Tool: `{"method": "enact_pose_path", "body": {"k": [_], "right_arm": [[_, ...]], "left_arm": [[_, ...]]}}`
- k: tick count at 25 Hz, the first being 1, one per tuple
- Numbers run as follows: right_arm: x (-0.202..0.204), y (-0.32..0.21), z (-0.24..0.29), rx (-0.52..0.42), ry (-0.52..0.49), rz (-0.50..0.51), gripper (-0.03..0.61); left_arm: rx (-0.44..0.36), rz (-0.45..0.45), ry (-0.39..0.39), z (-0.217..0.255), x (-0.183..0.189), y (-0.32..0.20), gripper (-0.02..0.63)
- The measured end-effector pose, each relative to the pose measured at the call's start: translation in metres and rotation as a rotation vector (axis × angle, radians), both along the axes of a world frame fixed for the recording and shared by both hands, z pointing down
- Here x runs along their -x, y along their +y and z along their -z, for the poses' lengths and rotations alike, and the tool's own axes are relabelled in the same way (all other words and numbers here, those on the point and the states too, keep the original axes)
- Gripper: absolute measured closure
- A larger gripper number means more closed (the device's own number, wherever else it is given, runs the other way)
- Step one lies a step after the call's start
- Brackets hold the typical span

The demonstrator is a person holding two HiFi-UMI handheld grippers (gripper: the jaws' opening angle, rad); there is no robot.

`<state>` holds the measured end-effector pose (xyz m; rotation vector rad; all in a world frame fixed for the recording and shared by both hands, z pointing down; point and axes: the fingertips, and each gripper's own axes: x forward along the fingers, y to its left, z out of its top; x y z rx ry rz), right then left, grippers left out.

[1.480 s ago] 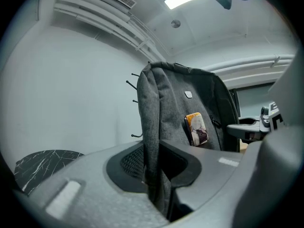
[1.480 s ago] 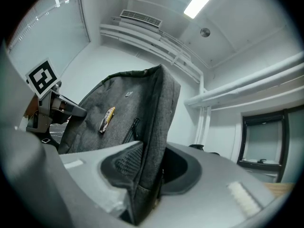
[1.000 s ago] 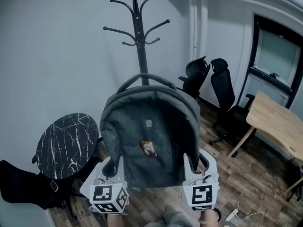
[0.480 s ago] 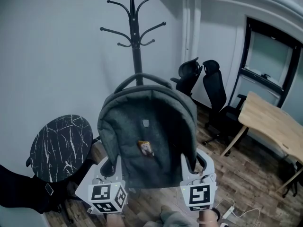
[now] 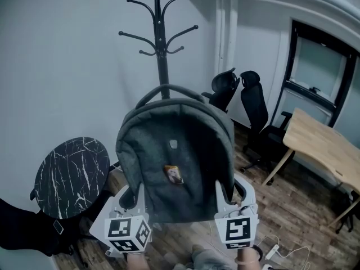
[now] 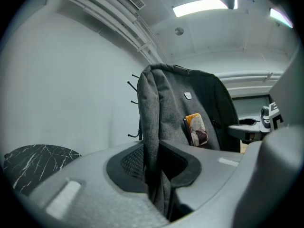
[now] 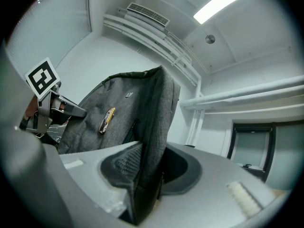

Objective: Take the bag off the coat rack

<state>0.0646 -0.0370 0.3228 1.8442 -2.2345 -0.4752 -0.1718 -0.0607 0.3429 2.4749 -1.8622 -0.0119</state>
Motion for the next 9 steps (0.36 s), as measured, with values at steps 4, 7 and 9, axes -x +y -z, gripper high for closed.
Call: {"method": "enact_pose_path", "body": {"k": [4, 7, 9], "right_arm": [[0.0010, -0.0022, -0.0021, 0.003, -0.003, 0.001, 0.469], [0.0007, -0.0042, -0.0021, -0.005, -0.004, 0.004, 0.469], [0.0000, -0.0059, -0.0015, -0.011, -0.004, 0.004, 0.469]], "left_arm": [[0.000, -0.002, -0.007, -0.0002, 0.0016, -0.0022, 0.545], [-0.005, -0.003, -0.007, -0.0003, 0.0007, -0.0035, 0.545], [-0.011, -0.004, -0.006, 0.0000, -0.0001, -0.0049, 0.545]]}}
